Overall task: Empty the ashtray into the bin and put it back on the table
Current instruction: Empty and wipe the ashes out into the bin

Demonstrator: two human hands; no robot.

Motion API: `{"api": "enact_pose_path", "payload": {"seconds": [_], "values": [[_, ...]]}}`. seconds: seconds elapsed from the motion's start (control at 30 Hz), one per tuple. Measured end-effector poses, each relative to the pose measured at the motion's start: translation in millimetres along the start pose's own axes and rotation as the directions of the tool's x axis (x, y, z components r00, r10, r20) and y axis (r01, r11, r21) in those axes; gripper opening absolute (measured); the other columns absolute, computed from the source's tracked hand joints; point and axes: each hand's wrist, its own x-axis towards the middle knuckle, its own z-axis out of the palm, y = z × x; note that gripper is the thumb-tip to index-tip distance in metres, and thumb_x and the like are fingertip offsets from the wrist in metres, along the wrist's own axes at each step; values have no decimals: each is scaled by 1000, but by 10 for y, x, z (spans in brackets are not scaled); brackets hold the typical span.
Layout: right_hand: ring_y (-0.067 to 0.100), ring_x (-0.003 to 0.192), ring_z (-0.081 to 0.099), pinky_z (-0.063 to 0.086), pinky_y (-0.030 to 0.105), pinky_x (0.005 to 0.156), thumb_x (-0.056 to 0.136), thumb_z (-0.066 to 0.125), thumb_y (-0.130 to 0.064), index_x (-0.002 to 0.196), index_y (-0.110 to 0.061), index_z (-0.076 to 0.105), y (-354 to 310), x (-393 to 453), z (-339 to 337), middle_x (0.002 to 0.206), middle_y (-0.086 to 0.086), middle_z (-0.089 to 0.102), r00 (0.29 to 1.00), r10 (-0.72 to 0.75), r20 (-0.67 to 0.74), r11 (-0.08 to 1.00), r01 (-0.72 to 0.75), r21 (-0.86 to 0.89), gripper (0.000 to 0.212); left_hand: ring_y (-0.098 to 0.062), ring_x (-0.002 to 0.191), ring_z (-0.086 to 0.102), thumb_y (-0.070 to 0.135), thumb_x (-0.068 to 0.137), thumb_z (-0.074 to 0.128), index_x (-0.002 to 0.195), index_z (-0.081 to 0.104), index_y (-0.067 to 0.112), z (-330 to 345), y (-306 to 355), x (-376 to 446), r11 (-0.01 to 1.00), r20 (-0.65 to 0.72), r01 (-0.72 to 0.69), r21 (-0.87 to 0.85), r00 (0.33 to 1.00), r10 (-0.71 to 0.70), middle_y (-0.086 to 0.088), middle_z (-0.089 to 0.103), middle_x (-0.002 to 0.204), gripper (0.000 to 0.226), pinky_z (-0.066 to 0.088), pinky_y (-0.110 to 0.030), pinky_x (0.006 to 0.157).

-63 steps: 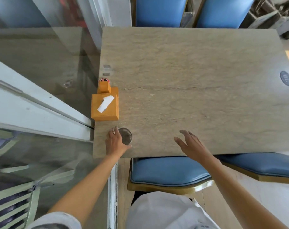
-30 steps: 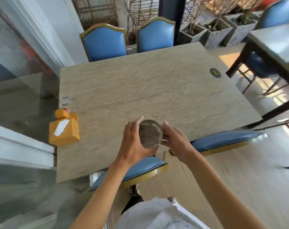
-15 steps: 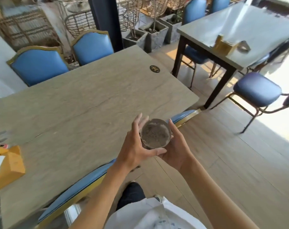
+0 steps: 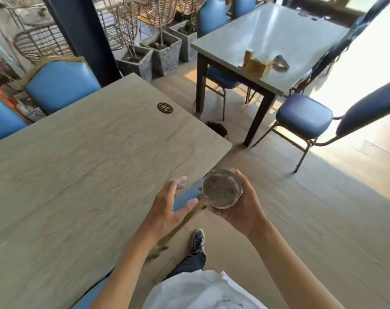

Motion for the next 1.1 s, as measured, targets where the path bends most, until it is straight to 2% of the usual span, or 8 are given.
{"api": "enact_pose_path", "payload": {"seconds": [0.2,0.33,0.4,0.6,0.7,0.87,1.0,1.1], "values": [[48,145,42,58,45,84,93,57,-63,149,-14,51,-624,440,-254,152,26,53,997,-5,-80,1000,3,-21,75,0,119,55,55,89,65,141,46,30,160,-185,839,999,73,50,-3,996,-50,10,56,128,61,51,-24,99],[43,136,51,56,44,88,92,56,-65,153,-12,45,-939,709,-412,157,29,45,995,-36,-97,999,40,30,82,-2,119,53,40,91,70,142,49,20,270,-221,1378,999,166,41,6,985,-42,6,55,132,59,48,-24,102],[42,137,51,58,44,86,92,55,-65,153,-11,45,-1073,794,-478,156,29,46,995,-32,-98,997,39,67,82,-5,122,55,41,90,70,141,50,17,335,-230,1613,999,216,0,45,976,-10,2,56,134,60,49,-28,103],[40,132,55,58,44,84,93,57,-62,156,-13,40,-1549,1133,-722,156,28,48,995,-16,-95,983,33,182,82,-6,125,55,42,90,70,140,51,19,591,-221,2254,996,281,-44,71,959,22,3,55,138,58,47,-22,102],[39,134,52,57,44,83,91,60,-62,158,-14,37,-1809,1320,-897,158,27,44,996,4,-90,979,15,202,85,-5,125,55,44,90,69,138,52,22,775,-175,2547,997,290,-35,65,957,15,6,53,138,55,50,-26,102],[39,133,51,55,43,81,90,62,-62,156,-14,40,-2402,1678,-1318,160,26,41,995,37,-94,986,-22,163,84,-4,124,54,39,90,70,136,54,23,1193,23,3111,996,269,7,92,963,-32,8,54,136,51,48,-22,101],[39,127,54,51,43,81,91,58,-63,153,-10,43,-2875,1924,-1583,147,27,55,991,93,-101,991,-83,100,83,-5,122,56,43,87,69,134,55,25,1480,153,3455,993,236,83,89,966,-102,8,56,133,52,50,-30,102],[39,125,58,49,42,81,92,57,-63,151,-11,47,-3344,2084,-1714,145,25,60,987,117,-115,992,-110,65,79,-7,115,59,36,85,75,130,58,24,1730,340,3772,987,181,135,82,972,-148,8,59,126,49,51,-31,99]]}}
